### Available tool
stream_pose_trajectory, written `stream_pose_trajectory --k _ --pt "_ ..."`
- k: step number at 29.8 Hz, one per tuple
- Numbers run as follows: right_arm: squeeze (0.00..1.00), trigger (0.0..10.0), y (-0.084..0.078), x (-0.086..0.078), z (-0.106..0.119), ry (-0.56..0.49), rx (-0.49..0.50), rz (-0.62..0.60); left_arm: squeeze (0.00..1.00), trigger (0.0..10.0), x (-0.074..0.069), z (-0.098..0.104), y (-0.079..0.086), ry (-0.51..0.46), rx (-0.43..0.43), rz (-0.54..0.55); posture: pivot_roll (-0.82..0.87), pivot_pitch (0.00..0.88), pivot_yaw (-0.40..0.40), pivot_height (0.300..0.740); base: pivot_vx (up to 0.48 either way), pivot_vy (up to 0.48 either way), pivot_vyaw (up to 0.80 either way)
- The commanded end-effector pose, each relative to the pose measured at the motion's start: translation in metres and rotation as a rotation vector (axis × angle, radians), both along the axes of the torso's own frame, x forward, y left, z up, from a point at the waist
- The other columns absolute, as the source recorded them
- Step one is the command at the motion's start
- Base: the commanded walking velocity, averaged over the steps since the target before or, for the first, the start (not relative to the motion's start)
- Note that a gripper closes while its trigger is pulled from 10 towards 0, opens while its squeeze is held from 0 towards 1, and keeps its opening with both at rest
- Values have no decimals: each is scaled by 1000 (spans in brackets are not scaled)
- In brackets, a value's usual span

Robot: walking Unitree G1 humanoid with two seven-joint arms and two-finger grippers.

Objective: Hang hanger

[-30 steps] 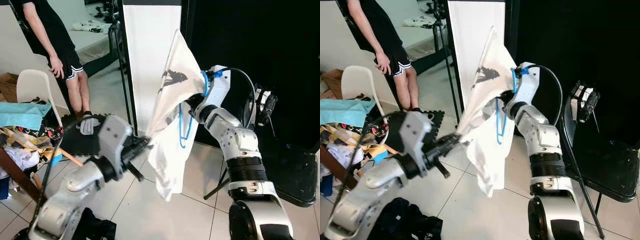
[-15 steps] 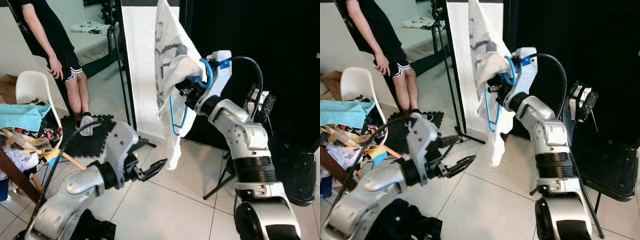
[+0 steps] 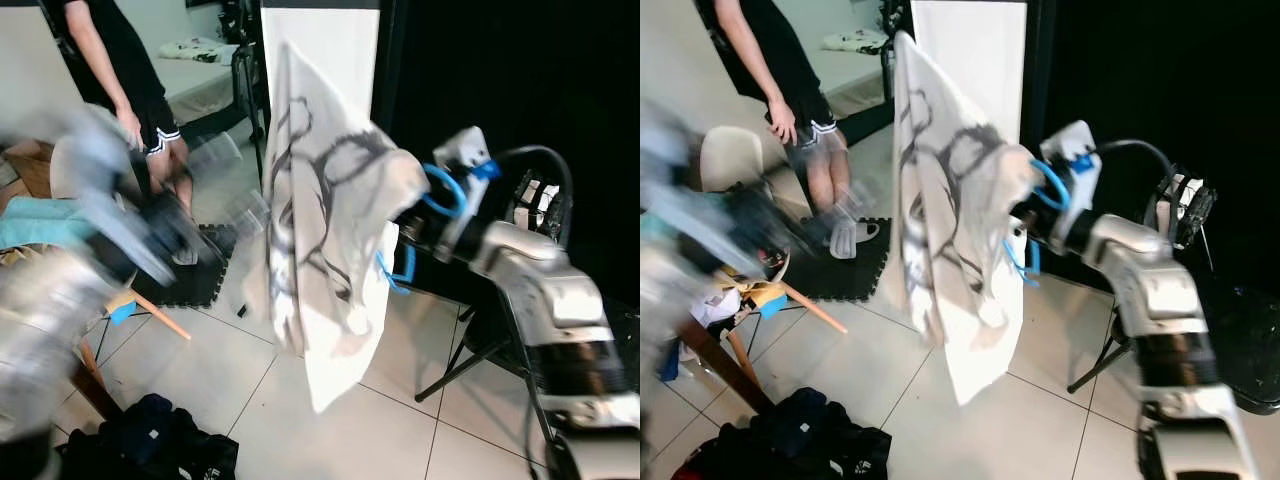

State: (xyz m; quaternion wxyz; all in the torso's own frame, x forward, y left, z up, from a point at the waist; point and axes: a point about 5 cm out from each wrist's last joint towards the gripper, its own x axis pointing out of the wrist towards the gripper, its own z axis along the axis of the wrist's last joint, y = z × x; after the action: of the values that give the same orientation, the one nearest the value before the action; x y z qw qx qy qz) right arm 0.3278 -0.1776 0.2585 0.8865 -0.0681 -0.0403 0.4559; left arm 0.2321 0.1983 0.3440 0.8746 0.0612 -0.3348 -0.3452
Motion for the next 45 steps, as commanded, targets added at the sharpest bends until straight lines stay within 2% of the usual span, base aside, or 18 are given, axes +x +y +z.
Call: stream_pose_trajectory --k 1,2,6,7,9,11,13,19,20,21,23,24,25,37,38,42,44,45 --pt "0 10000 10 -8 14 -61 14 99 0 10000 1 -5 3 23 16 -11 -87 0 21 736 0 0 0" --pt "0 10000 10 -15 17 -65 3 153 0 10000 1 -8 5 30 39 -4 -88 0 23 736 0 0 0" --pt "0 10000 8 -22 19 -68 -13 201 0 10000 0 -11 6 42 52 -16 -92 0 25 736 0 0 0" --pt "0 10000 7 -28 23 -75 -15 239 0 10000 -2 -15 6 58 50 -52 -95 0 26 736 0 0 0" --pt "0 10000 7 -28 23 -75 -15 239 0 10000 -2 -15 6 58 50 -52 -95 0 26 736 0 0 0" --pt "0 10000 7 -38 32 -93 -3 309 0 10000 -4 -26 7 117 67 -122 -100 0 28 736 0 0 0" --pt "0 10000 8 -43 35 -96 -6 341 0 10000 -3 -32 8 141 77 -128 -104 0 29 736 0 0 0" --pt "0 10000 8 -50 33 -91 -48 386 0 10000 0 -35 10 166 63 -132 -108 0 31 736 0 0 0" --pt "0 10000 8 -51 33 -91 -53 398 0 9216 0 -35 9 167 57 -137 -109 0 30 736 0 0 0" --pt "0 10000 8 -51 33 -91 -53 398 0 9216 0 -35 9 167 57 -137 -109 0 30 736 0 0 0" --pt "0 10000 9 -55 35 -93 -60 427 0 667 0 -33 10 166 46 -150 -110 0 33 736 0 0 0" --pt "0 10000 9 -55 35 -93 -60 427 0 667 0 -33 10 166 46 -150 -110 0 33 736 0 0 0" --pt "0 10000 10 -56 35 -95 -63 436 0 0 0 -33 10 165 44 -157 -111 0 30 736 0 0 0" --pt "0 10000 9 -58 38 -96 -66 432 0 0 0 -34 11 165 40 -177 -112 0 30 736 0 0 0" --pt "0 10000 8 -55 34 -85 -85 394 0 0 -1 -33 12 160 41 -175 -110 0 28 736 0 0 0" --pt "0 10000 7 -53 32 -77 -97 373 0 0 -2 -32 12 156 40 -174 -110 0 29 736 0 0 0" --pt "0 10000 3 -43 24 -39 -114 276 0 0 -4 -25 20 129 32 -143 -107 0 25 736 0 0 0" --pt "0 10000 3 -43 24 -39 -114 276 0 0 -4 -25 20 129 32 -143 -107 0 25 736 0 0 0"
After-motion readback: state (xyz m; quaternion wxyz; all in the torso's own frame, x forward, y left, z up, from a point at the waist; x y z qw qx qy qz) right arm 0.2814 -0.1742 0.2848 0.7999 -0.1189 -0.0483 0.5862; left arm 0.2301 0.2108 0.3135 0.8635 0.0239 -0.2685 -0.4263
